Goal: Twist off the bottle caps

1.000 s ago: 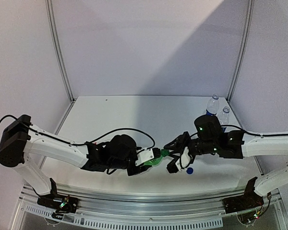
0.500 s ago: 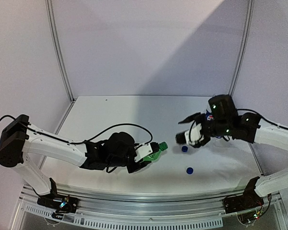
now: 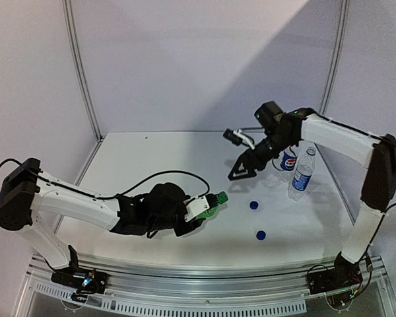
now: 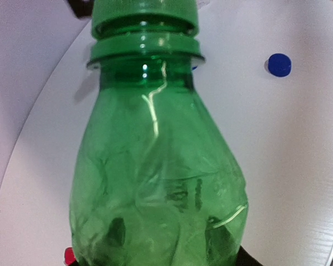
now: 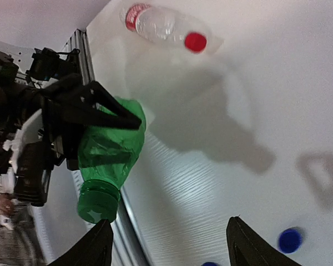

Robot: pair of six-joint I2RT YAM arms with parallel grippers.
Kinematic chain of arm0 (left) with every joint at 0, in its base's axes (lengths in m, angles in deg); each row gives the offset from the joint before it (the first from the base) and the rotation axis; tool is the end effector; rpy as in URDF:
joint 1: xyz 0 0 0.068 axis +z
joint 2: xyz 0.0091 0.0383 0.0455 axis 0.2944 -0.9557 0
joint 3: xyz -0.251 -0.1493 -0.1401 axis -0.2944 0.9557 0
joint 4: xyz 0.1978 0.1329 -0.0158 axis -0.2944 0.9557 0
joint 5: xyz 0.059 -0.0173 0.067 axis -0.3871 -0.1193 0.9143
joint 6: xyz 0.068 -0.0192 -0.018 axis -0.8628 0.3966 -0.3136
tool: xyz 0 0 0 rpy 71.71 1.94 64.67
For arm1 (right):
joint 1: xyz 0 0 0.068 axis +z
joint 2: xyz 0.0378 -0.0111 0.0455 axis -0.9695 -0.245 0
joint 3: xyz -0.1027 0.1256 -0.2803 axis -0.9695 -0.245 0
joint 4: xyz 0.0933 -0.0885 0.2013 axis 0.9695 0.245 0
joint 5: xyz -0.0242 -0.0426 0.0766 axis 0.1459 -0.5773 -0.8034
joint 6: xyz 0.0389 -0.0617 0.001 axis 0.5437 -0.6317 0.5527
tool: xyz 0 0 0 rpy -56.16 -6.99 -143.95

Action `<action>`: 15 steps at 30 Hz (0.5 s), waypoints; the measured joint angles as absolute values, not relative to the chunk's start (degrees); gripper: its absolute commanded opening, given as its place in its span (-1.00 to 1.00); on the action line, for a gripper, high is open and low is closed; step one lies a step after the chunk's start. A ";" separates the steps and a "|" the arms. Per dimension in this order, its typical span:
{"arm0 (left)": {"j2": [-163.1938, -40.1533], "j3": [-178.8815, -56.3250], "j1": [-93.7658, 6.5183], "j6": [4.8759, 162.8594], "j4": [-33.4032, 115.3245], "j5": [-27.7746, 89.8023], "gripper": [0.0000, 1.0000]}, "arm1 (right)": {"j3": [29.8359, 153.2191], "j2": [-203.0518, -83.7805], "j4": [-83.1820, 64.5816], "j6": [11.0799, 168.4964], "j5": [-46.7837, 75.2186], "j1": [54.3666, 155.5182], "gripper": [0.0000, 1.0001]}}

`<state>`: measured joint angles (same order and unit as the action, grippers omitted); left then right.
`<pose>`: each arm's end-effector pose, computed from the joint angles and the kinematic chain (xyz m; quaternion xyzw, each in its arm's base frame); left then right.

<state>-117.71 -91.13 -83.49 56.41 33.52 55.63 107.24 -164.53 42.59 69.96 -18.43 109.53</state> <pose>0.1486 -0.2969 0.2356 0.5321 0.7073 -0.0762 0.4592 0.2851 0.2374 0.3327 -0.4351 0.8072 0.3685 0.1528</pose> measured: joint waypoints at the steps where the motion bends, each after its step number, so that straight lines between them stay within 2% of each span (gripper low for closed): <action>1: -117.79 -91.13 -83.54 56.32 33.50 55.94 -0.19 | 106.61 -166.47 44.23 71.33 -19.92 109.51 0.43; 8: -118.34 -91.17 -83.80 55.80 33.55 57.38 -0.19 | 106.11 -169.62 51.71 76.34 -29.39 109.51 0.43; 15: -118.43 -91.48 -83.84 55.78 33.52 57.80 -0.19 | 106.37 -169.69 53.09 76.76 -32.36 110.25 0.38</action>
<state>-118.43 -91.48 -83.84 55.78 33.52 57.80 106.37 -169.69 53.09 76.76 -32.36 110.25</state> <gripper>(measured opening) 0.491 0.712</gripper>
